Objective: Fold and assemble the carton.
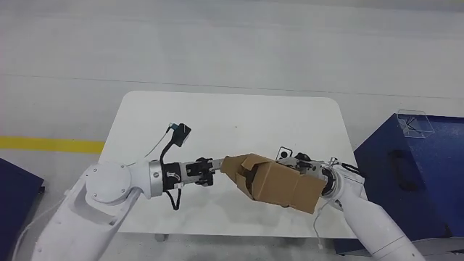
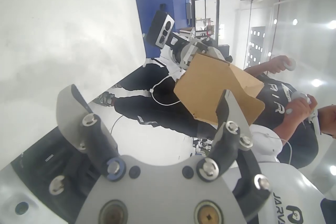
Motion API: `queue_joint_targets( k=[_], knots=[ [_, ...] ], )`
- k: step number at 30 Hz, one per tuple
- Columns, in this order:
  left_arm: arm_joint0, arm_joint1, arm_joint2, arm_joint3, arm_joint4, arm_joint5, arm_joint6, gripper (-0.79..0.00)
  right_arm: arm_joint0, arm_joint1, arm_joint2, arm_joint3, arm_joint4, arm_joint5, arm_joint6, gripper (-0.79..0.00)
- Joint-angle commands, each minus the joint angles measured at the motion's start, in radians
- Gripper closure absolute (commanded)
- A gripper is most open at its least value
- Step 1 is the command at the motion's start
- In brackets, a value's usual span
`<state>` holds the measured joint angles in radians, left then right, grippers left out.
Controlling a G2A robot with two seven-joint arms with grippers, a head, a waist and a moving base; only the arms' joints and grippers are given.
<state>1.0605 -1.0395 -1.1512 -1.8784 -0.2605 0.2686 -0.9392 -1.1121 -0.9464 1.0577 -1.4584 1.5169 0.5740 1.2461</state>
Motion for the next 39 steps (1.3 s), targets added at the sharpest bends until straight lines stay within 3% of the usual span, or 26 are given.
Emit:
queue_joint_targets(
  k=[1,22,39],
  knots=[
    [-0.006,-0.002,0.015,-0.004,0.007,0.001,0.002,-0.785,0.005,0.005,-0.009,0.002,0.003,-0.005,0.005,0.0],
    [-0.029,-0.014,0.09,-0.029,-0.01,-0.002,-0.001,-0.785,0.054,0.041,-0.1,0.038,0.014,-0.04,0.04,0.0],
    [-0.078,-0.031,0.182,0.03,0.03,0.02,0.007,-0.785,0.068,0.055,-0.152,0.011,0.015,-0.05,0.05,0.0]
  ],
)
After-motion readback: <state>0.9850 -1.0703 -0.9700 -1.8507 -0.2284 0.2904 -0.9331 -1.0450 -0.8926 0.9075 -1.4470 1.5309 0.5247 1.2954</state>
